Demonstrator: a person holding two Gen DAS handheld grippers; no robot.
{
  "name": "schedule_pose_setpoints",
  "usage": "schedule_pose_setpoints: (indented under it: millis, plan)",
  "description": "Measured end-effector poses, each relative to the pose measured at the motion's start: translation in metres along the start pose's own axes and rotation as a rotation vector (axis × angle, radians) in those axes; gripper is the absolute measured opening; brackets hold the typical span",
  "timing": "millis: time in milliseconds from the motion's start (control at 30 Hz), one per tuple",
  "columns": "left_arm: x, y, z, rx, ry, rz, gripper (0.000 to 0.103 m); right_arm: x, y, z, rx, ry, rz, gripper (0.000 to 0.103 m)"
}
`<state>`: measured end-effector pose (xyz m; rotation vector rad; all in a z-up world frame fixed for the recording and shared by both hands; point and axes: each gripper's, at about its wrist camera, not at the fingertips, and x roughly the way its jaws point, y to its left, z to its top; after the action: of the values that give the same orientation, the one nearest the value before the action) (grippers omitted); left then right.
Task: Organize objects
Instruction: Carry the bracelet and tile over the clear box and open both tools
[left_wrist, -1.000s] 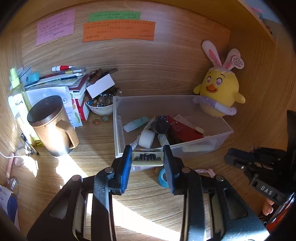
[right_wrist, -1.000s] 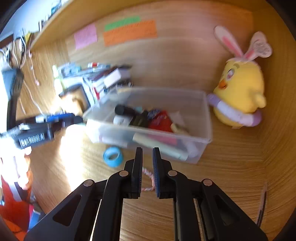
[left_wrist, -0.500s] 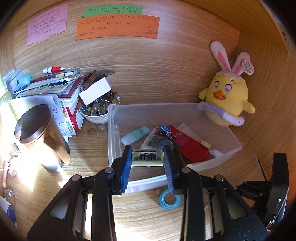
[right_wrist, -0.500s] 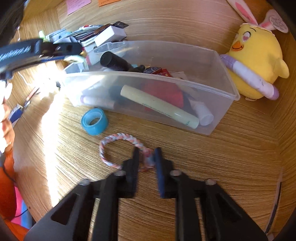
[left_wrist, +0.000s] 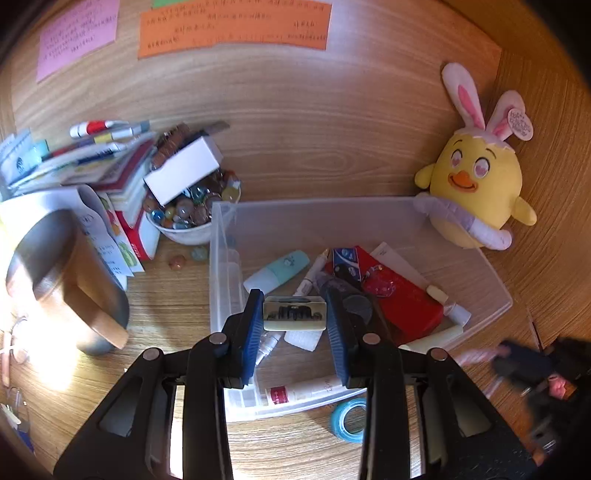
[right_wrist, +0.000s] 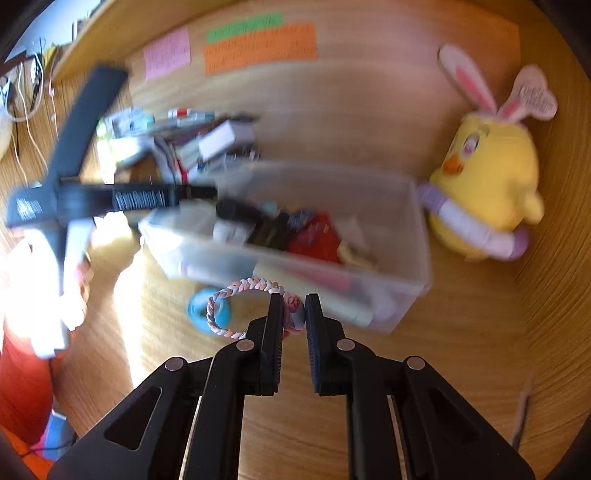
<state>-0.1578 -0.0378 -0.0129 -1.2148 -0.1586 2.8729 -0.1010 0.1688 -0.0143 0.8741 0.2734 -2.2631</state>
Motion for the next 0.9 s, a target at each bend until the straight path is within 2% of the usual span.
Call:
schedule_pose_setpoints:
  millis: [267,367,500,567,667,767,900]
  plan:
    - [0.008,0.003,-0.002,-0.006,0.015,-0.016,0.033,0.0,-0.013,0.037,0.023,-0.071,-0.05,0.011]
    - [0.01,0.005,-0.003,-0.014,0.024,-0.025,0.033,0.015,-0.019,0.047,0.041,-0.062,-0.063,0.011]
    - [0.007,0.004,-0.005,-0.009,0.017,-0.015,0.033,0.037,-0.027,0.055,0.09,-0.028,-0.002,0.011]
    - [0.006,0.003,-0.005,-0.006,0.013,-0.016,0.034,0.05,-0.026,0.055,0.097,-0.012,-0.007,0.011]
    - [0.004,0.005,-0.005,-0.01,0.011,-0.021,0.038,0.065,-0.022,0.054,0.095,0.017,-0.001,0.011]
    - [0.002,0.007,-0.005,-0.016,0.007,-0.037,0.041,0.074,-0.017,0.052,0.069,0.036,-0.029,0.011]
    - [-0.004,0.006,-0.007,-0.013,-0.018,-0.027,0.054,0.078,-0.015,0.05,0.04,0.043,-0.054,0.011]
